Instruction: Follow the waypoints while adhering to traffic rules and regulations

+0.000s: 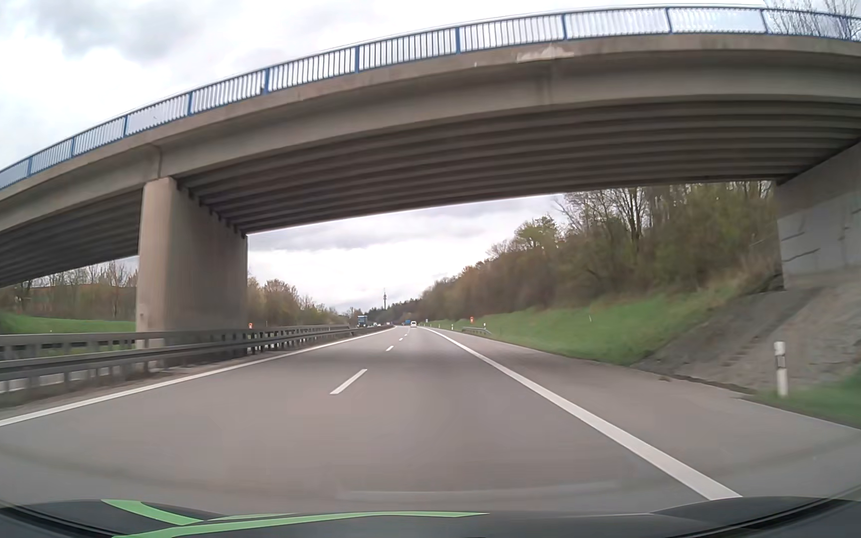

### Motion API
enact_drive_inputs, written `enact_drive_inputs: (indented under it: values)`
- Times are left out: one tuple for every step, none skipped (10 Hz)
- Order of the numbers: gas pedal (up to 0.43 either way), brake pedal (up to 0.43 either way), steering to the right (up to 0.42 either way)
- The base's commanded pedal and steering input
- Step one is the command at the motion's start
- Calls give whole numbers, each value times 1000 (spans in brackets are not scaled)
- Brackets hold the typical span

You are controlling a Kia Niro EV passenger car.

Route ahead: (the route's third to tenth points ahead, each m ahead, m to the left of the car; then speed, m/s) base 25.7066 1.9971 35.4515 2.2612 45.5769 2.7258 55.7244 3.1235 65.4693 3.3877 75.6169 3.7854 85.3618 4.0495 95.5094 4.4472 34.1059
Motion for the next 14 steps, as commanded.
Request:
enact_drive_inputs:
  values:
    - [449,0,-4]
    - [449,0,-3]
    - [449,0,-4]
    - [449,0,-4]
    - [449,0,-4]
    - [449,0,-4]
    - [449,0,-4]
    - [449,0,-5]
    - [449,0,-5]
    - [449,0,-5]
    - [449,0,-5]
    - [449,0,-5]
    - [449,0,-5]
    - [449,0,-5]
